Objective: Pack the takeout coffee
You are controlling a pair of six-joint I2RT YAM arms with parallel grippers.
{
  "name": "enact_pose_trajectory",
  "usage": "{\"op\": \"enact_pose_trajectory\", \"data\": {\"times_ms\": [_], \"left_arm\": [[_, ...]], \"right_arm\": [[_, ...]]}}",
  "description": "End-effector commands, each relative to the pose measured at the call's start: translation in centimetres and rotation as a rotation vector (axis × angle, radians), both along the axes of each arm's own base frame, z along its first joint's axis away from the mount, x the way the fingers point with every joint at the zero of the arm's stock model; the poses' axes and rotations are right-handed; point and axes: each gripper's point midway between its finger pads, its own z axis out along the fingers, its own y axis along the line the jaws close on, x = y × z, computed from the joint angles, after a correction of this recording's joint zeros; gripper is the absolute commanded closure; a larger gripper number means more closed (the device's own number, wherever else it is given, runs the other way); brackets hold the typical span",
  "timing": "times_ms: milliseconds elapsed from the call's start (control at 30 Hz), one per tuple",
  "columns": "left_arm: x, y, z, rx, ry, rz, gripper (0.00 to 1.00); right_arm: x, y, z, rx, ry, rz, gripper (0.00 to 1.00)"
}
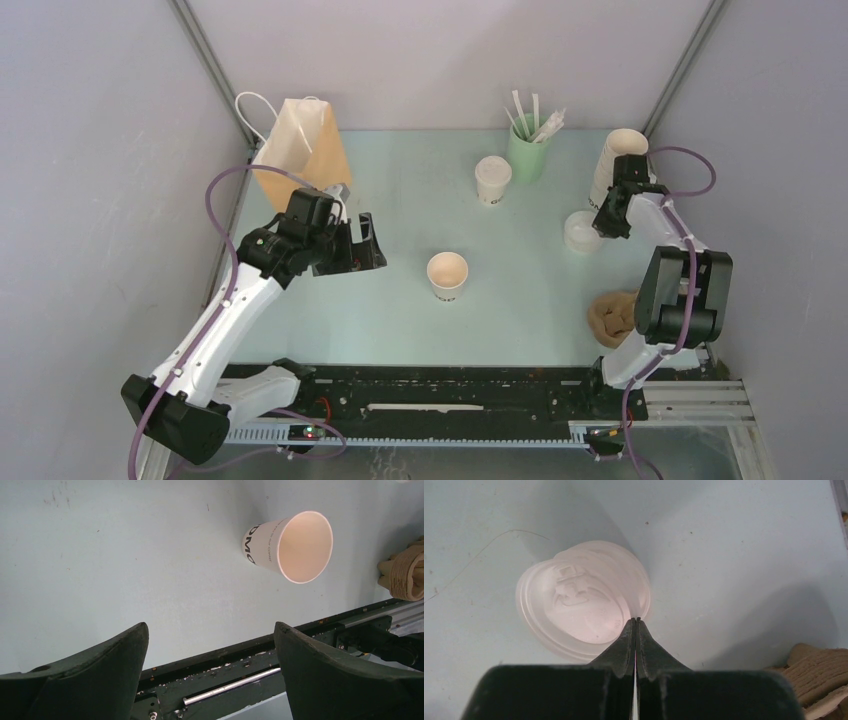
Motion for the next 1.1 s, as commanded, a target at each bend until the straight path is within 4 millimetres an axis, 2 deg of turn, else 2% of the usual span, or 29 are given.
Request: {"op": "enact_pose_trajectory", "data": {"times_ms": [0, 200, 300, 433, 600, 633, 700, 800, 933, 1067], "left_arm": [[0.8, -0.2, 2.5, -0.03, -0.077, -0.007, 0.0], [0.7, -0.2, 2.5, -0.031, -0.079, -0.006, 0.0], [0.7, -0.2, 2.5, -0.032, -0.078, -0.007, 0.0], [0.6, -0.1, 2.5, -0.031, -0.083, -0.006, 0.0], [0.5, 0.0, 2.5, -0.026, -0.087, -0.007, 0.0], [0.5, 0.1, 2.5, -0.025, -0.086, -0.006, 0.0], [0.5, 0.1, 2.5, -0.024, -0.087, -0.007, 0.0], [0.4, 0.1, 2.4, -0.021, -0.084, -0.008, 0.0], [0.4, 0.1, 2.3, -0.019, -0.082, -0.009, 0.0], [0.6, -0.1, 2.3, -0.021, -0.08, -0.016, 0.0]], "right_arm": [[0.0, 0.4, 1.7, 0.058, -0.05, -0.022, 1.0], [-0.8, 1.5, 0.9, 0.16, -0.012, -0.035, 1.0], [-0.5, 1.8, 0.6, 0.221, -0.024, -0.039, 1.0], [-0.4, 1.3, 0.9, 0.221, -0.054, -0.063, 1.0], [-0.6, 0.9, -0.2, 0.214, -0.03, -0.068, 0.98], [-0.5, 0.9, -0.3, 0.212, -0.027, -0.069, 0.95], [-0.6, 0.9, -0.2, 0.199, -0.026, -0.065, 0.79], [-0.7, 1.0, 1.2, 0.115, -0.046, -0.031, 0.62], [-0.7, 2.4, 2.9, 0.045, -0.059, 0.043, 0.55], [0.8, 5.5, 2.4, 0.022, -0.053, 0.185, 0.56]]}}
